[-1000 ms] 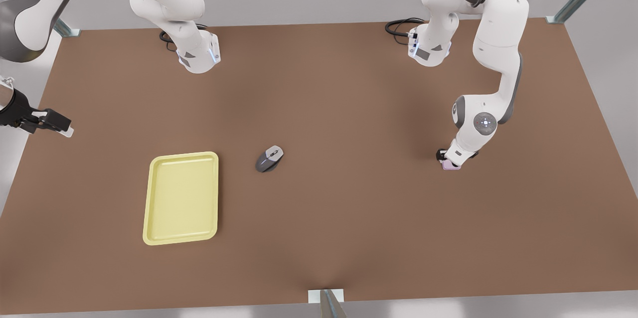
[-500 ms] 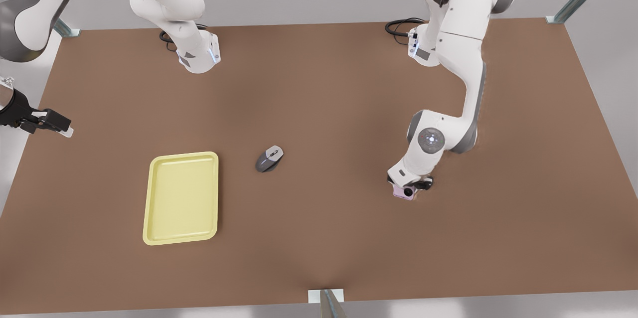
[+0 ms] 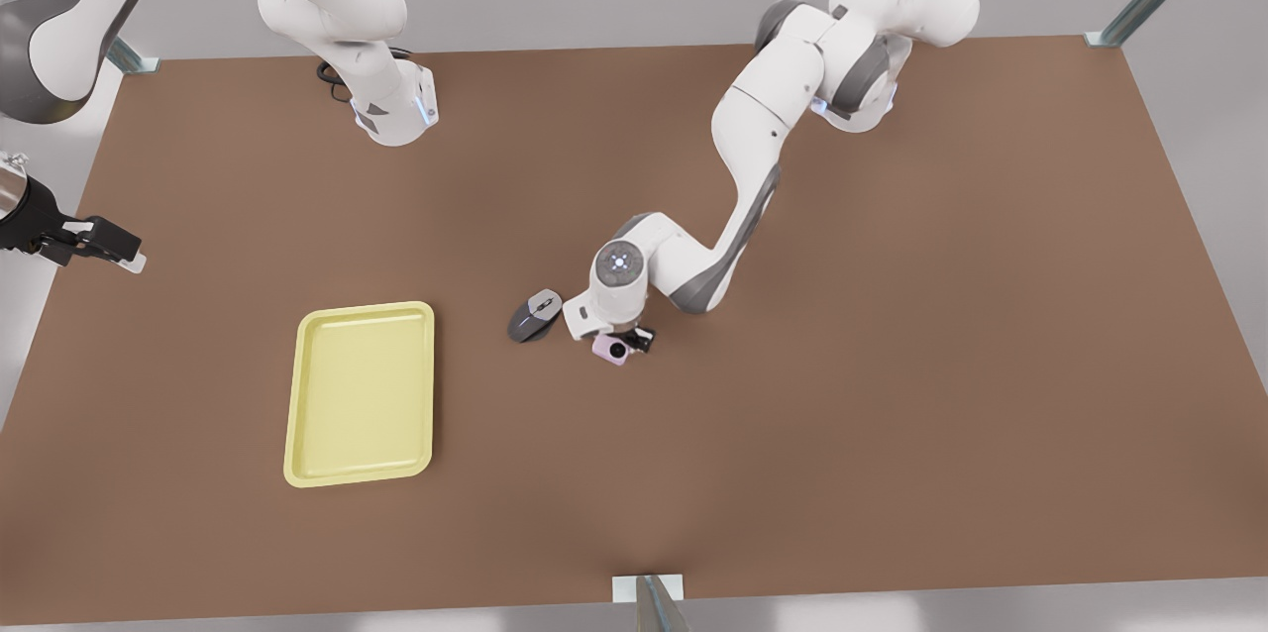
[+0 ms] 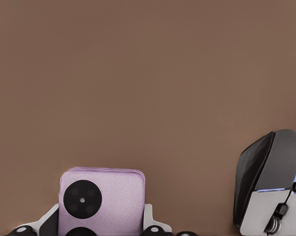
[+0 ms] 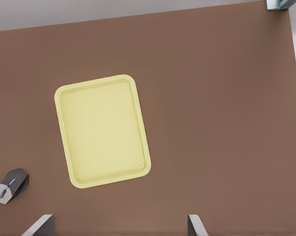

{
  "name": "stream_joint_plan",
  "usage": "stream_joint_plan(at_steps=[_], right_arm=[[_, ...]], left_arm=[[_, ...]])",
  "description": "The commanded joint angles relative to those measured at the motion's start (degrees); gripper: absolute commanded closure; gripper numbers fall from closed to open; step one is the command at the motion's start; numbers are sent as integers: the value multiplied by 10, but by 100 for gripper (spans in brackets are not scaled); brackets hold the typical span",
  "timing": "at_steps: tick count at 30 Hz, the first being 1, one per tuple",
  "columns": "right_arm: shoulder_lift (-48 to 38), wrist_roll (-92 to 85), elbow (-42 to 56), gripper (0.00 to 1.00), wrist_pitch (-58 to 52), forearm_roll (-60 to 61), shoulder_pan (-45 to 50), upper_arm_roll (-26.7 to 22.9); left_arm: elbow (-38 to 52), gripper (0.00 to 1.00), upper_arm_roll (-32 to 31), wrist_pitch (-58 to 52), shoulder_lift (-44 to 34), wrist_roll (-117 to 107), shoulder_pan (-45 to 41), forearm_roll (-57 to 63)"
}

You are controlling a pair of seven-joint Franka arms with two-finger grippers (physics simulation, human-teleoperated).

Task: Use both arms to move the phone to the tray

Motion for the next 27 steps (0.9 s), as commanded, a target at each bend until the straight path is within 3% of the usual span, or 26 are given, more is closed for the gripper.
stream_joint_plan(at_steps=[1, 14, 15, 17, 21, 23, 27], right_arm=[[-1, 0, 0, 0, 0, 0, 0, 0], [-1, 0, 0, 0, 0, 0, 0, 0], [-1, 0, 0, 0, 0, 0, 0, 0], [-1, 0, 0, 0, 0, 0, 0, 0], [-1, 0, 0, 0, 0, 0, 0, 0], [-1, 0, 0, 0, 0, 0, 0, 0], [12, 6, -2, 0, -1, 17, 34, 10]], left_arm=[[6, 20, 0, -1, 9, -111, -7, 1], [1, 20, 0, 21, 16, -248, -7, -5], [1, 18, 0, 22, 16, -268, -7, -5], [0, 0, 0, 22, 16, -273, -7, -5], [1, 0, 0, 15, 12, -285, -7, -3], [1, 0, 7, -50, -17, -248, 2, -1], [0, 0, 8, -225, -121, -70, 115, -22]])
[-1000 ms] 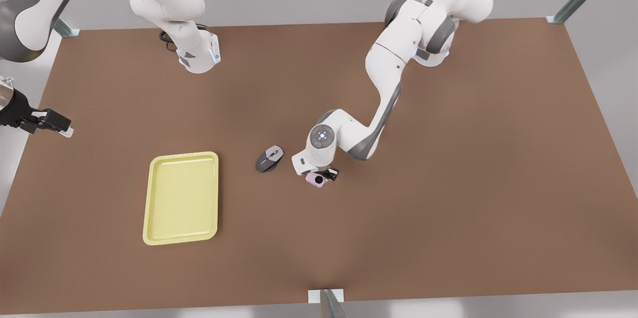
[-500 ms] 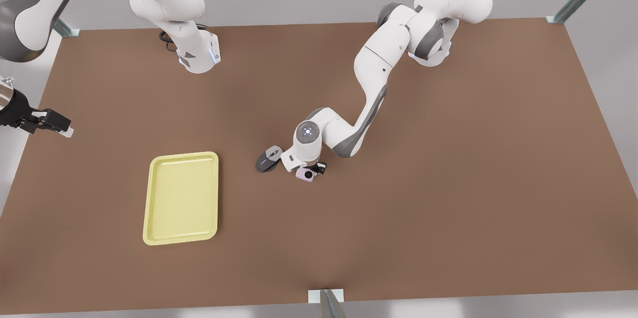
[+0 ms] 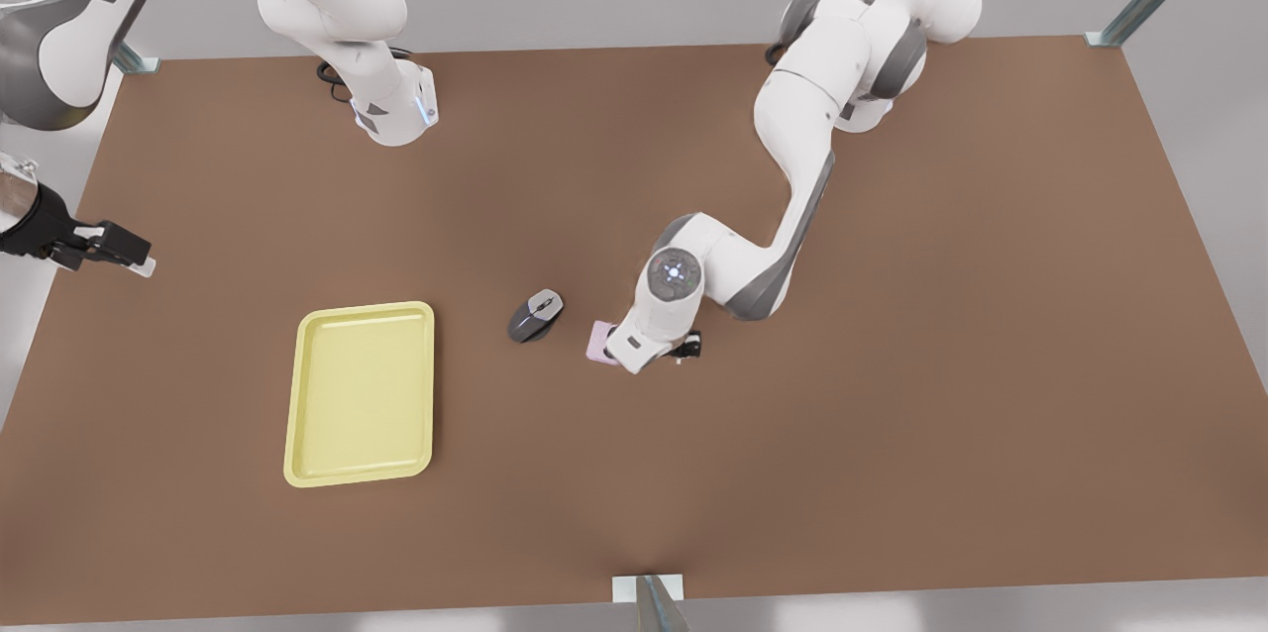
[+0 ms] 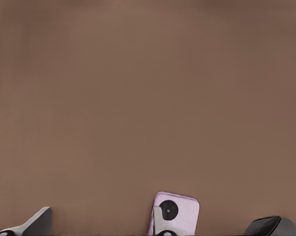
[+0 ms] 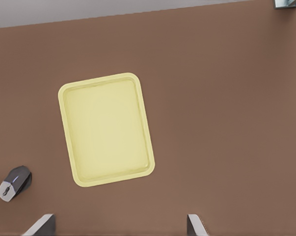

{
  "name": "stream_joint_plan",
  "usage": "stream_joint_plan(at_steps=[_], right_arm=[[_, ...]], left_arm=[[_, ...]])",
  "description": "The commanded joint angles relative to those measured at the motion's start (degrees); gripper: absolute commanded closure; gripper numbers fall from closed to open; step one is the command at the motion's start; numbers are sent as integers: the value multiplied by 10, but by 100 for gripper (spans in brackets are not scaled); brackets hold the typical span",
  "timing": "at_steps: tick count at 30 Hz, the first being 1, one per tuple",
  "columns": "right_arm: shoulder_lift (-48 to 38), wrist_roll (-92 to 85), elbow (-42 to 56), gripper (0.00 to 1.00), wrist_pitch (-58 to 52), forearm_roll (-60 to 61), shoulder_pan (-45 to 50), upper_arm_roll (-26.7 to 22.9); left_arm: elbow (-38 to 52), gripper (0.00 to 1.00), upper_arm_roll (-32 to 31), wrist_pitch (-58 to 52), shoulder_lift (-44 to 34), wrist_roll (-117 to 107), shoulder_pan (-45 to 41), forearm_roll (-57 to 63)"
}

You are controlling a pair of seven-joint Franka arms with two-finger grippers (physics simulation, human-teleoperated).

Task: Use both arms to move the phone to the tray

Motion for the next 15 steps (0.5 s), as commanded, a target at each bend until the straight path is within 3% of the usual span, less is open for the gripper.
stream_joint_plan(at_steps=[1, 5, 6, 7, 8, 10, 15], right_arm=[[3, 5, -1, 0, -5, 26, 44, 8], [23, 39, 0, 0, -22, 27, 185, 24], [37, 48, 2, 0, -24, 30, 206, 24], [41, 101, -1, 0, -23, 27, 230, 24], [58, 158, -2, 0, -16, 25, 261, 24], [104, 240, 1, 0, 23, 29, 277, 25], [186, 423, 3, 0, 128, 75, 301, 28]], left_arm=[[0, 0, 2, -184, -49, 147, 55, -6], [-4, 0, 131, -308, -156, 332, 89, -6], [-78, 0, 74, -304, -233, 329, 155, 4], [-125, 0, -25, -302, -292, 322, 237, 73], [-177, 0, -69, -285, -353, 323, 290, 90], [-214, 0, -83, -274, -417, 331, 325, 97], [-207, 0, -68, -273, -388, 325, 325, 93]])
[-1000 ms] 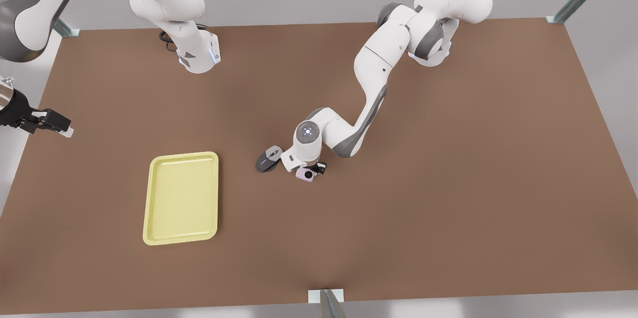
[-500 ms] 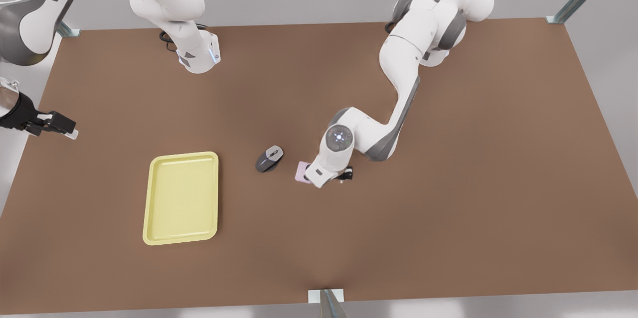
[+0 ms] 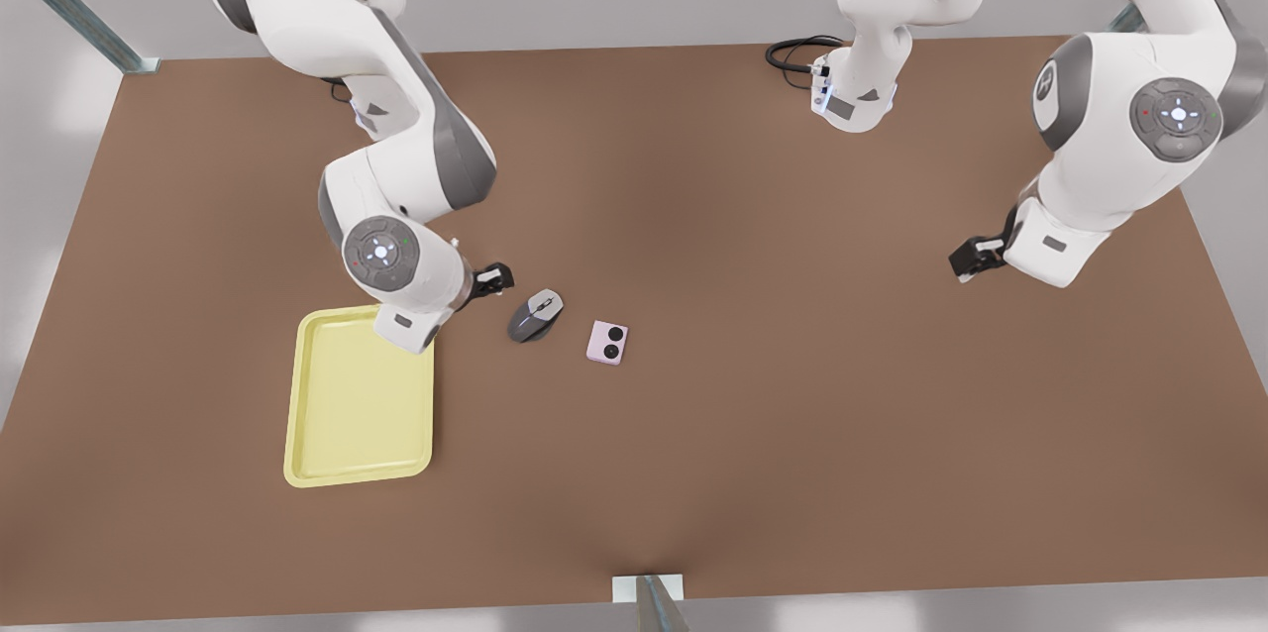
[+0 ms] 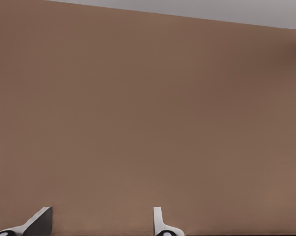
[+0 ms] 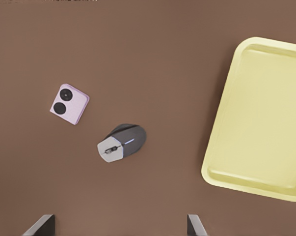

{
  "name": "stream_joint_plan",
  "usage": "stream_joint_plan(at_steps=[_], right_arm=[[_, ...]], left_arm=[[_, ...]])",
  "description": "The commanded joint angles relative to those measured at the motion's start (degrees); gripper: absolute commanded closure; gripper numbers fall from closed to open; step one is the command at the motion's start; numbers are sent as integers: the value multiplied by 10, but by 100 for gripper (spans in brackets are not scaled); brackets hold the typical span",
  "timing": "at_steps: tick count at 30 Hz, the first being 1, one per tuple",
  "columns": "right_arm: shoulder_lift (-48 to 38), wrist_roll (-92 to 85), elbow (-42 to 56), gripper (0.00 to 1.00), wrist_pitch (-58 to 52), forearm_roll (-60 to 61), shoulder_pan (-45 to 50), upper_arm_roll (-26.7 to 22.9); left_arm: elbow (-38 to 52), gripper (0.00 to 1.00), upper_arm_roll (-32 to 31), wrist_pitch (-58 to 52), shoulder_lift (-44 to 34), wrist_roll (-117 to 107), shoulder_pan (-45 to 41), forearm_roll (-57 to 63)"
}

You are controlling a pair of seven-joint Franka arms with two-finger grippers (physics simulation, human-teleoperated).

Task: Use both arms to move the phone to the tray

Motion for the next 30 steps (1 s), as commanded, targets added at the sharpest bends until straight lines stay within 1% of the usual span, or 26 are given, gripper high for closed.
stream_joint_plan(at_steps=[1, 2, 3, 4, 6, 8, 9, 12, 14, 19, 24, 28, 30], right_arm=[[22, 321, 7, 0, 85, 17, 15, 2], [45, 379, 33, 0, 93, 17, 24, 3], [70, 426, 54, 0, 96, 17, 25, 23], [82, 497, 58, 0, 127, 17, 44, 25], [113, 533, 92, 0, 134, 17, 55, 34], [129, 543, 95, 0, 144, 12, 55, 42], [138, 565, 94, 0, 176, 9, 67, 47], [165, 573, 83, 0, 199, -34, 83, 48], [171, 581, 50, 0, 217, -34, 84, 45], [208, 608, 57, 0, 226, -34, 92, 42], [215, 614, 37, 0, 264, -27, 92, 44], [239, 657, 38, 0, 285, -27, 95, 45], [256, 671, 39, 0, 316, -15, 95, 46]], left_arm=[[0, 0, 0, -19, 3, 150, -2, 8], [0, 0, 3, -19, 3, 153, -2, 7], [0, 0, 3, -19, 3, 153, -2, 8], [0, 0, 12, -16, 5, 155, -2, 3], [22, 0, 12, -16, 42, 157, -1, -6], [30, 0, 12, -16, 50, 197, -2, -9], [30, 0, 12, -15, 54, 202, -2, -9], [31, 0, 12, -15, 61, 203, -1, -9], [31, 0, 13, -11, 63, 204, -1, -9], [31, 0, 13, -11, 64, 204, -1, -9], [31, 0, 13, -11, 67, 204, -1, -9], [31, 0, 13, -10, 70, 204, -1, -9], [31, 0, 13, -10, 71, 204, -1, -9]])
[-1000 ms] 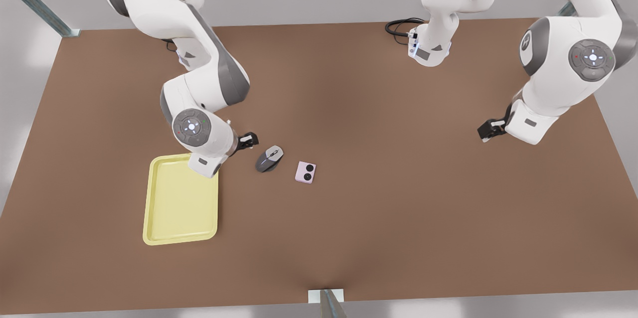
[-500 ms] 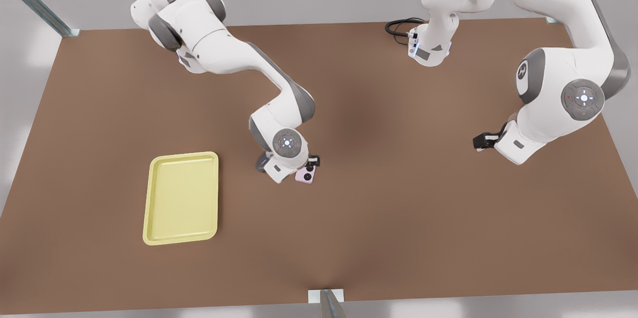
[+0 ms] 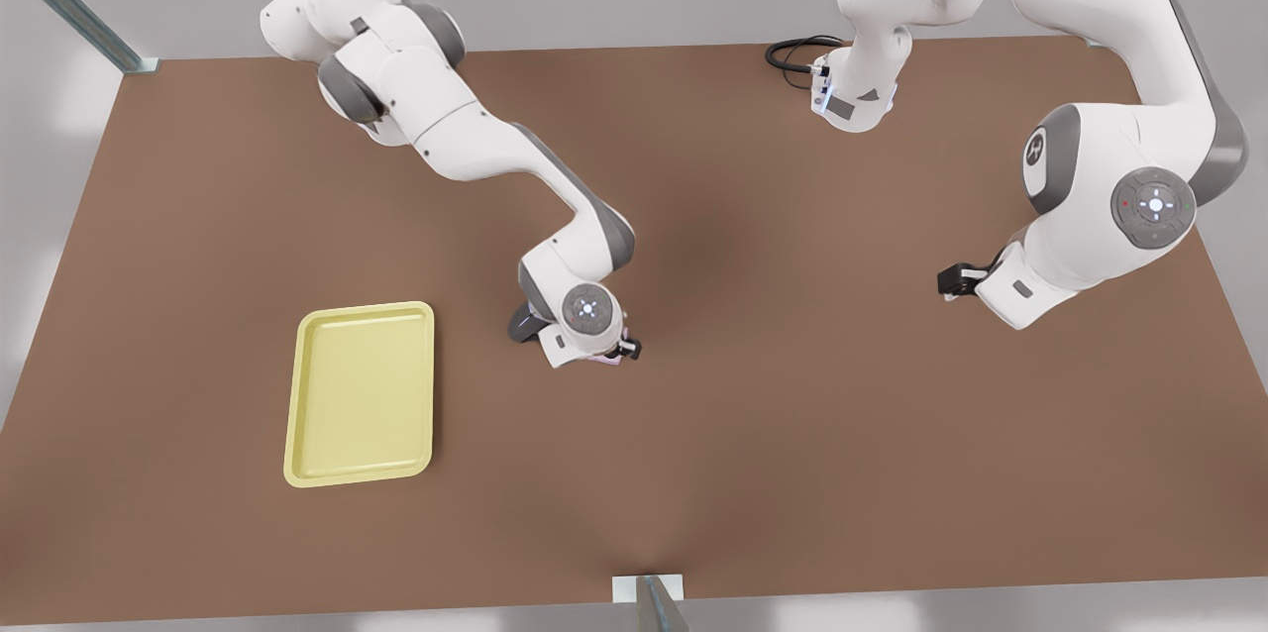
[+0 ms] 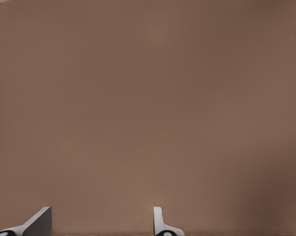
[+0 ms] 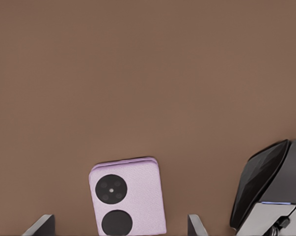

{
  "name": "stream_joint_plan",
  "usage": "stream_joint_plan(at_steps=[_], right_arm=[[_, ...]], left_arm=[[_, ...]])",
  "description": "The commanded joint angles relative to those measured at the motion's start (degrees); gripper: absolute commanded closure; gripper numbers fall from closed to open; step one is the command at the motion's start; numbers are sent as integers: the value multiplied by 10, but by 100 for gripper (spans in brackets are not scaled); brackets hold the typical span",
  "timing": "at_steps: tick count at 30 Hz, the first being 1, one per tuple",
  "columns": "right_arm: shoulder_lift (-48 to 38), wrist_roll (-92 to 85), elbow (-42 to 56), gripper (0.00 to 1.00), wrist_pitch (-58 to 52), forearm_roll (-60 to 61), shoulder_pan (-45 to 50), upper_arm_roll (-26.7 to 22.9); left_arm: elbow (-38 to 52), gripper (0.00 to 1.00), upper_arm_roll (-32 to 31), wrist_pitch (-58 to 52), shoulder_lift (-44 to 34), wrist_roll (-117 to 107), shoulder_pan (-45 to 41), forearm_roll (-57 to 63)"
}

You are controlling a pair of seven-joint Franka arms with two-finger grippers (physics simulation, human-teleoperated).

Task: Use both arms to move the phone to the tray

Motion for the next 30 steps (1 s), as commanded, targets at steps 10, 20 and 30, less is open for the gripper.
stream_joint_plan(at_steps=[10, 20, 30], right_arm=[[6, 70, -22, 0, 44, -8, 4, -3], [-7, -53, -53, 0, 51, -11, 20, 2], [-14, -81, -96, 0, 109, -24, 1, 38]], left_arm=[[0, 0, 0, 0, 4, 42, 0, 0], [0, 0, 0, 0, 5, 42, 0, 1], [0, 0, 0, 4, 10, 41, 0, 1]])
